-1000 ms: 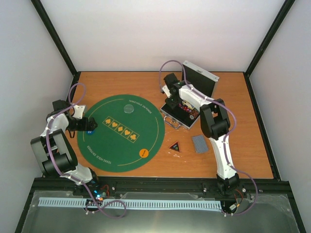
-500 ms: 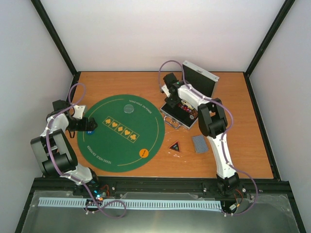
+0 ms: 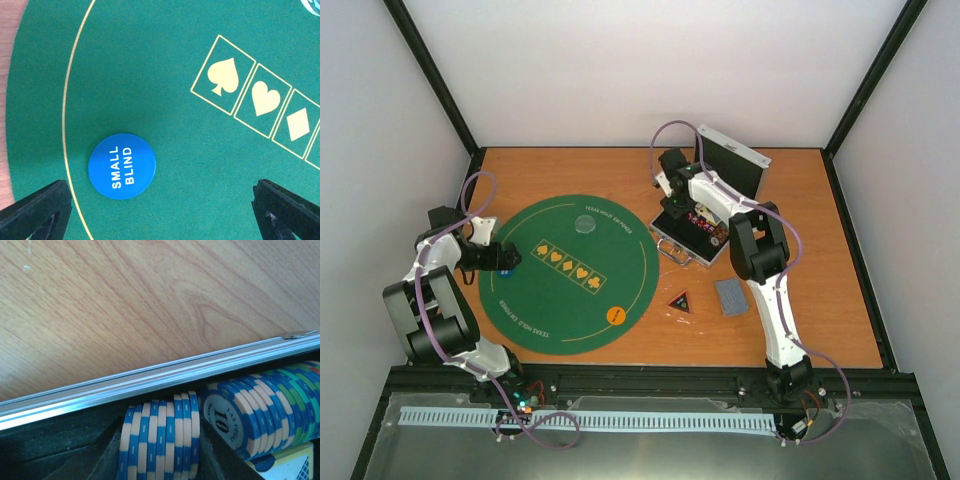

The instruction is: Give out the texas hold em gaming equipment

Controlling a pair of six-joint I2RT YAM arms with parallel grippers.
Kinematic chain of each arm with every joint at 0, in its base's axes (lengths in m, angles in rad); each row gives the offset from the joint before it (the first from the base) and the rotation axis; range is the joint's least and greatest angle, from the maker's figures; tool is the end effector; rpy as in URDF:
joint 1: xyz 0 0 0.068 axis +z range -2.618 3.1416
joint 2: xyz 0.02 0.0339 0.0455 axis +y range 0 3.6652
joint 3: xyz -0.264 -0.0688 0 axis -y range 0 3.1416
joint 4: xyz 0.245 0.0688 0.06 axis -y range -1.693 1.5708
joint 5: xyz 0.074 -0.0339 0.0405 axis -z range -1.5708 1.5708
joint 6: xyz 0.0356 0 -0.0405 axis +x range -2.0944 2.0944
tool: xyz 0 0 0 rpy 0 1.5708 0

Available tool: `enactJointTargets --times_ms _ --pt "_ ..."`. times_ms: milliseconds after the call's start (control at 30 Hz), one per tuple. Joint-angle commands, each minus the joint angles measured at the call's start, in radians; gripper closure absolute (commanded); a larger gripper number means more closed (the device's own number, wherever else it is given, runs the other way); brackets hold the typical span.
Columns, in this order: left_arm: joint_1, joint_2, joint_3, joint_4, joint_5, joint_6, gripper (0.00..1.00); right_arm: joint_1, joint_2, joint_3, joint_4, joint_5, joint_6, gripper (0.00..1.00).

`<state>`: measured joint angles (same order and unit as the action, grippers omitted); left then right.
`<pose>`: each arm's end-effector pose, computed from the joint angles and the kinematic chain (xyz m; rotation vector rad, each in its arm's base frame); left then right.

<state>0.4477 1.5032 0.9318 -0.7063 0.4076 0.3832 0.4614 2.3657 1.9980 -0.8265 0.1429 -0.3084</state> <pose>0.2509 0.1048 0.1927 -0.0047 2.6926 -0.3486 0.4489 0.2175 0.1647 -0.9983 2.5643 -0.1563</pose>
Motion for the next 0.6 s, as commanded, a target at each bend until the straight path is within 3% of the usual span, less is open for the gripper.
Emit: enactJointTargets --times_ms 0,333,467,567 --pt "0.001 -0.029 0.048 -0.034 0.042 0.023 0.00 -0.013 -0.085 0.040 -0.056 -0.047 0.058 0.97" --pt "0.001 -0.080 0.199 -0.126 0.129 0.101 0.00 -0.024 -0.241 0.054 -0.126 -0.221 0.189 0.97" --pt "-0.006 -0.071 0.367 -0.185 0.277 0.129 0.02 -0.023 -0.332 -0.021 -0.107 -0.443 0.281 0.97" --pt "-0.100 -0.060 0.501 -0.206 0.312 0.137 0.03 -0.006 -0.424 -0.134 -0.021 -0.593 0.367 0.97"
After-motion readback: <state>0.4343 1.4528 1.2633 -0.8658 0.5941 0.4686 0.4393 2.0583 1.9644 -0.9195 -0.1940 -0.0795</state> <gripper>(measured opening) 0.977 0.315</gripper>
